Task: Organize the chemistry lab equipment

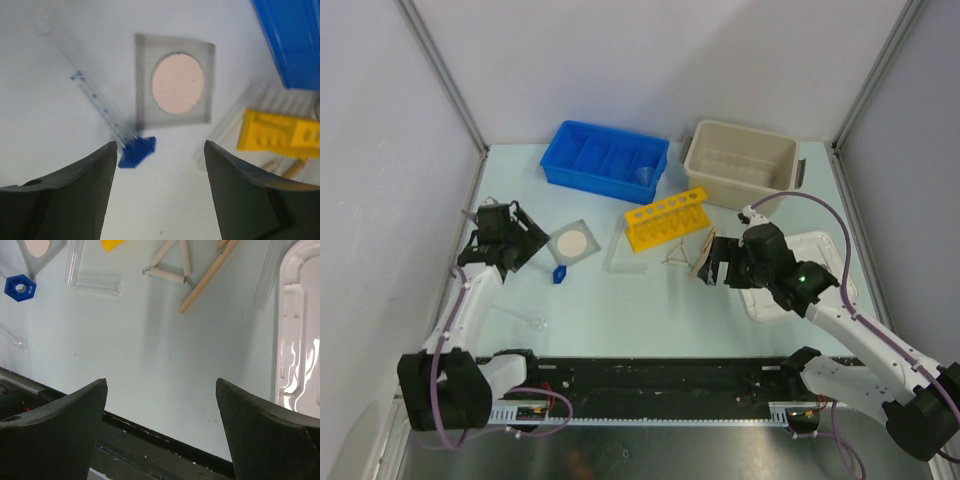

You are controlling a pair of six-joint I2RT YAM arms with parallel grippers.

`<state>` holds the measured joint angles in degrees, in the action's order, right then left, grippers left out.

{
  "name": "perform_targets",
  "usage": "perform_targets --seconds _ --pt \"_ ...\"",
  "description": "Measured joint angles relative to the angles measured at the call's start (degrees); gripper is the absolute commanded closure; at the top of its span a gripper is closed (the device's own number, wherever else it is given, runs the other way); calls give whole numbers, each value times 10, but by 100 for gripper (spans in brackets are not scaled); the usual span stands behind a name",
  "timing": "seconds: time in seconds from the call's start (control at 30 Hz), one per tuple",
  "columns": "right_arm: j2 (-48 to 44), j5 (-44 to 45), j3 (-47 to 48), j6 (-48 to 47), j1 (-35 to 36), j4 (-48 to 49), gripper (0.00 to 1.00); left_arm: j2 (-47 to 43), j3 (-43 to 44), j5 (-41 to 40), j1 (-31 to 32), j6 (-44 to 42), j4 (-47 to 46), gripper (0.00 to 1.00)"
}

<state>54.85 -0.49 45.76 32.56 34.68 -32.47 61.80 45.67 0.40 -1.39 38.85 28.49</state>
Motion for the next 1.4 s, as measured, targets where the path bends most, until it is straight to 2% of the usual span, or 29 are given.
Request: perform_targets --seconds 0.13,0.4,0.67,1.4 --pt "-17 0 -5 0 0 1 5 42 0 -13 -30 32 -1 26" --pt "-39 0 -11 -2 1 1 5 104 0 -20 -33 94 -1 32" --pt "-48 5 -12 -8 1 0 5 112 -3 -32 -33 148 -3 34" --pt "-50 15 -19 -13 1 0 6 199 -28 -39 -33 192 -5 41"
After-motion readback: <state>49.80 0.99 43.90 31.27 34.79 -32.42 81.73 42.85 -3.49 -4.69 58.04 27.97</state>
